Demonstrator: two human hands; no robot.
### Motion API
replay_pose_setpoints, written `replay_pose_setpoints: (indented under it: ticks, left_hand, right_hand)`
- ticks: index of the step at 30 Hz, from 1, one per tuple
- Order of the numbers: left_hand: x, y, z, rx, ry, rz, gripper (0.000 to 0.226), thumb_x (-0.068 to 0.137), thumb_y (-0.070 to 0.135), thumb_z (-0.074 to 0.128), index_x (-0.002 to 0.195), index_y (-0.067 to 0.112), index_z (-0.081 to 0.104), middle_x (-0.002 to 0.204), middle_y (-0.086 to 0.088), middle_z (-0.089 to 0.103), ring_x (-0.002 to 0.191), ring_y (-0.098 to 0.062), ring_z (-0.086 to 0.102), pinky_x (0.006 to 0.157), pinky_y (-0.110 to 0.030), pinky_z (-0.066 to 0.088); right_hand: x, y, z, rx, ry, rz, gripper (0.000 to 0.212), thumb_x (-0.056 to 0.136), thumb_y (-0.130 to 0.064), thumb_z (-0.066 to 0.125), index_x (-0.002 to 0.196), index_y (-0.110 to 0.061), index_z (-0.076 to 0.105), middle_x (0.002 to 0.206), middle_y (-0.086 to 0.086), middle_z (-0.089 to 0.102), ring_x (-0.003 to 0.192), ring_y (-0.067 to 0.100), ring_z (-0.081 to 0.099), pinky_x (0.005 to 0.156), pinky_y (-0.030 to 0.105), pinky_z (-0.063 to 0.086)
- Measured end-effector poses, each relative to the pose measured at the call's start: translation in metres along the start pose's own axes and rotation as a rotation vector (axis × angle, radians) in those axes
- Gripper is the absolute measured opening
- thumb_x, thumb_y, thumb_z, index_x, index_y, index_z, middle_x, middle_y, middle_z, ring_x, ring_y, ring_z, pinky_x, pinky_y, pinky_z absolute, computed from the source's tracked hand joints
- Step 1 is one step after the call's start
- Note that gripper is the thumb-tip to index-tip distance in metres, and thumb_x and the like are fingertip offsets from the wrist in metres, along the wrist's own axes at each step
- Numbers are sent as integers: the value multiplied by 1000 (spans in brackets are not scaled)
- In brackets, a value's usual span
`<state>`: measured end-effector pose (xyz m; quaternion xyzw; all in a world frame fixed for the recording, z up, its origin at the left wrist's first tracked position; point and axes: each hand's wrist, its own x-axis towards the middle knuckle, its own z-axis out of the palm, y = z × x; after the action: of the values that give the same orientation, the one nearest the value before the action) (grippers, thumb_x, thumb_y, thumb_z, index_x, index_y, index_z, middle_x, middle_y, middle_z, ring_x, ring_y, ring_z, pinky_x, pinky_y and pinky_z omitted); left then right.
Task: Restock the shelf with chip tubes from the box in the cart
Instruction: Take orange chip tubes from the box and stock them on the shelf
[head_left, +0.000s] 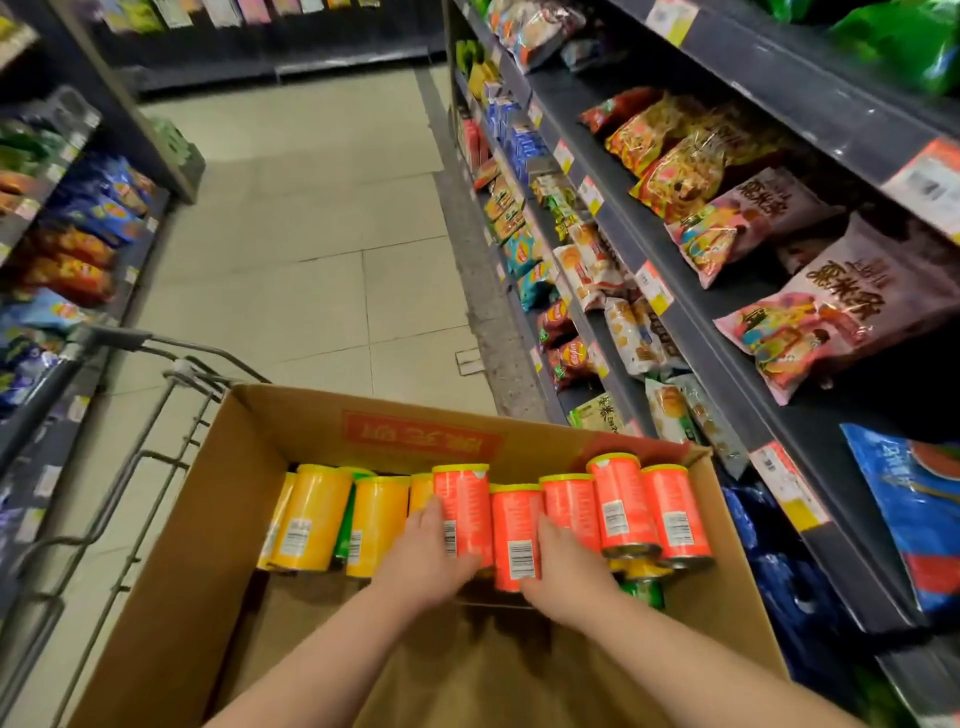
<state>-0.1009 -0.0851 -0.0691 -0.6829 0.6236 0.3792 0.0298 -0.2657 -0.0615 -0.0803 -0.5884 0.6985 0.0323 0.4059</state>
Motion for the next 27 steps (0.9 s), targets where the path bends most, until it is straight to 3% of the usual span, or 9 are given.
replay_pose_setpoints:
  ticks: [2,4,7,10,17,22,27]
  left_hand:
    - [10,-2,2,-149,-12,-45,93,60,56,63,139,17,36,130,-5,55,114,-18,57,100,-38,45]
    - [17,-1,3,-268,6,-100,74,69,42,72,131,16,43,124,-4,61,107,-19,61,96,-37,48]
    - [24,-2,7,-350,22,-175,61,79,31,74,130,13,46,124,-5,61,109,-22,60,94,-31,47]
    - [29,-3,13,-378,45,-193,62,74,37,78,125,15,50,121,-6,62,106,-22,61,94,-37,49]
    - [37,-8,18,-402,113,-268,66,68,41,82,117,11,51,114,-9,63,102,-25,63,90,-43,52]
    - [30,-12,21,-474,131,-289,66,68,32,83,118,9,48,114,-9,62,96,-23,61,87,-37,52]
    - [17,-18,15,-525,164,-295,69,68,33,83,119,9,45,112,-10,62,98,-25,63,90,-42,51]
  right_hand:
    - [4,-4,2,30,23,54,87,83,-38,62,150,-21,10,145,6,36,129,27,44,107,43,39]
    - [9,-5,3,61,42,111,90,85,-38,62,152,-18,5,151,7,27,135,28,37,110,42,36]
    - [17,-6,4,62,56,142,84,84,-43,63,148,-14,16,146,7,31,131,28,42,104,39,39]
    - [19,-9,3,62,71,153,80,81,-47,66,142,-18,24,139,4,37,125,26,47,98,38,43]
    - [22,-15,6,56,121,137,88,75,-52,71,140,-17,22,136,4,45,125,25,48,94,37,45]
    - [29,-16,6,48,111,154,106,74,-53,72,149,-14,9,148,6,31,135,26,36,102,41,41]
    - [29,-17,9,43,112,154,86,74,-50,73,138,-18,26,136,5,43,127,27,44,97,41,45]
